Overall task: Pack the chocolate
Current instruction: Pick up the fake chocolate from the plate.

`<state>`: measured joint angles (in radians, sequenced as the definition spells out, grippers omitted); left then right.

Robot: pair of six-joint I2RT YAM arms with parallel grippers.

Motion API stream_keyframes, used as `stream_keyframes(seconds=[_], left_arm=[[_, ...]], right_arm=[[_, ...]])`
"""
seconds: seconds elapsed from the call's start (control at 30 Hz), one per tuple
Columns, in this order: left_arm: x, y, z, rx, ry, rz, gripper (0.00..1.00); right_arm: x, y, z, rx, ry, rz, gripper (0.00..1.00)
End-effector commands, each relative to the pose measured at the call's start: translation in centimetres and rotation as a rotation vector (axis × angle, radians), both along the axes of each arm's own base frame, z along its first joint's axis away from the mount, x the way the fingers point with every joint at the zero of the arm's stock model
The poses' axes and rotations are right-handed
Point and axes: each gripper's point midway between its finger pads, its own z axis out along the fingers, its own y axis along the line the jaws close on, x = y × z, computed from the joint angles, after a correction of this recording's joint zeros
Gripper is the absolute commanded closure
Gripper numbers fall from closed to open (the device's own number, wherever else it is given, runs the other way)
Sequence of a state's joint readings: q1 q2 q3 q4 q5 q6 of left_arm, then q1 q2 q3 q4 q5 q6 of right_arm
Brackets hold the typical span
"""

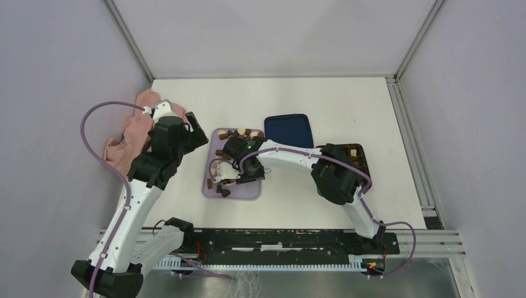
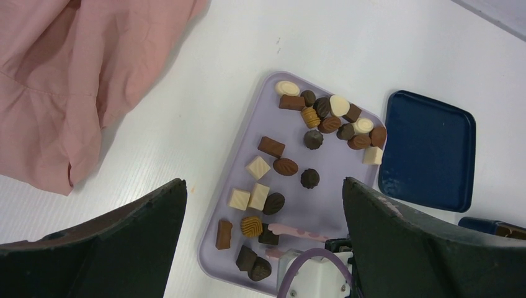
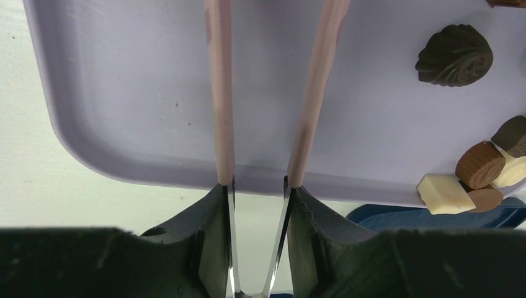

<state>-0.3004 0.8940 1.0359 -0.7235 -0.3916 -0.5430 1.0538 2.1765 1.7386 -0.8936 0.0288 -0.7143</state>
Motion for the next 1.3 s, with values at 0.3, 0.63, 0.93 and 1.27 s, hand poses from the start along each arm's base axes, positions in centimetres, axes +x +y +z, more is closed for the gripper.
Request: stream_keyframes(seconds=[0.3, 0.63, 0.93, 1.27], left_arm=[[0.2, 0.4, 1.6, 0.01, -0.063, 0.007, 0.0], [0.2, -1.5, 4.6, -0.078, -0.226, -0.094, 0.0], [-0.5, -2.5, 7.4, -0.188, -0.376, -0.13, 0.0], [0.2, -6.3, 9.2, -0.339, -0.479, -0.287, 0.01]], right_arm=[[0.5, 0.7, 1.4, 0.021, -0.032, -0.015, 0.74], [0.7, 0.2, 5.0, 0.157, 0.012, -0.047, 0.83], [0.0, -1.5, 7.3, 0.282, 0.076, -0.069, 0.86], [0.6, -7.4, 11.7, 0.46, 0.063, -0.141, 0.87]])
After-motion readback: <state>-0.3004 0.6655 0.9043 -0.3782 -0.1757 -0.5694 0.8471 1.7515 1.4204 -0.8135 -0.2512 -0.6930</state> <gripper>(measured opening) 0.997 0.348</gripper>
